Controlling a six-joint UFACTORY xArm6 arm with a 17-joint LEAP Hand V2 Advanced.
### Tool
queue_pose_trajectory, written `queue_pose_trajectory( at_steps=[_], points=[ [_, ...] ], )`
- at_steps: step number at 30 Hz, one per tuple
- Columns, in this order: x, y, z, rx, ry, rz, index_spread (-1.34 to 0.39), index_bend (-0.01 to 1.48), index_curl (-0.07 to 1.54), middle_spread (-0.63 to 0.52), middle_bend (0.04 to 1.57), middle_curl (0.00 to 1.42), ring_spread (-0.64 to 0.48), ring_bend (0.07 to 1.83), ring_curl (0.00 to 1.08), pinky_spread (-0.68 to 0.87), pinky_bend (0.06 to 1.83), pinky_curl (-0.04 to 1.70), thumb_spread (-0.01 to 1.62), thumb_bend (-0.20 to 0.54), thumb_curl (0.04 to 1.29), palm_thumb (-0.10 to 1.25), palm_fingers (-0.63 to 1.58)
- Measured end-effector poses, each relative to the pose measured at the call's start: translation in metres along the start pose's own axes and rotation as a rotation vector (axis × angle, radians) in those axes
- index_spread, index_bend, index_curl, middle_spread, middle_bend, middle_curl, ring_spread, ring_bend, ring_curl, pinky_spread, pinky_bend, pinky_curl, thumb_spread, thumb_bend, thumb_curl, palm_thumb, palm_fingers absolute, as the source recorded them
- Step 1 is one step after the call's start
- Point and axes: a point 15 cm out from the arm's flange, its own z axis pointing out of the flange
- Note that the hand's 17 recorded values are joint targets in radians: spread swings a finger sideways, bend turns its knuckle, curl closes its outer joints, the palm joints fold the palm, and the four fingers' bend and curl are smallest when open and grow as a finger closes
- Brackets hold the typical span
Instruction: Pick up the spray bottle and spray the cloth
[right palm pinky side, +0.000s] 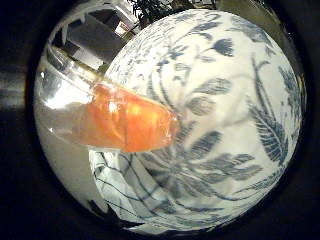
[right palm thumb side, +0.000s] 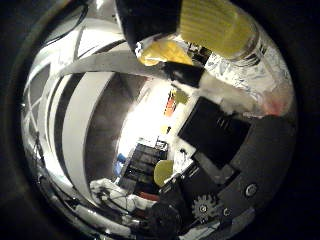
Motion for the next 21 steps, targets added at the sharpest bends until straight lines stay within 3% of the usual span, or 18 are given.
queue_pose_trajectory(
  at_steps=[3,7,15,21],
  points=[
    [-0.011,0.0,0.017,-0.016,-0.028,0.025,-0.29,0.94,0.67,-0.14,1.14,0.68,-0.2,1.22,0.57,-0.29,1.16,0.59,0.95,-0.012,0.4,0.89,1.31],
    [-0.026,-0.005,0.028,-0.016,-0.055,0.03,-0.24,1.08,0.74,-0.12,1.27,0.71,-0.2,1.33,0.62,-0.24,1.26,0.69,0.93,-0.012,0.44,0.97,1.22],
    [-0.089,-0.017,0.018,-0.035,-0.056,-0.062,-0.19,1.19,0.76,-0.09,1.37,0.69,-0.19,1.41,0.67,-0.18,1.27,0.88,0.95,-0.011,0.52,1.1,1.14],
    [-0.135,0.004,0.002,-0.173,0.071,-0.152,-0.18,1.2,0.75,-0.08,1.39,0.67,-0.19,1.43,0.69,-0.17,1.22,0.99,0.95,-0.015,0.56,1.1,1.14]
  ],
)
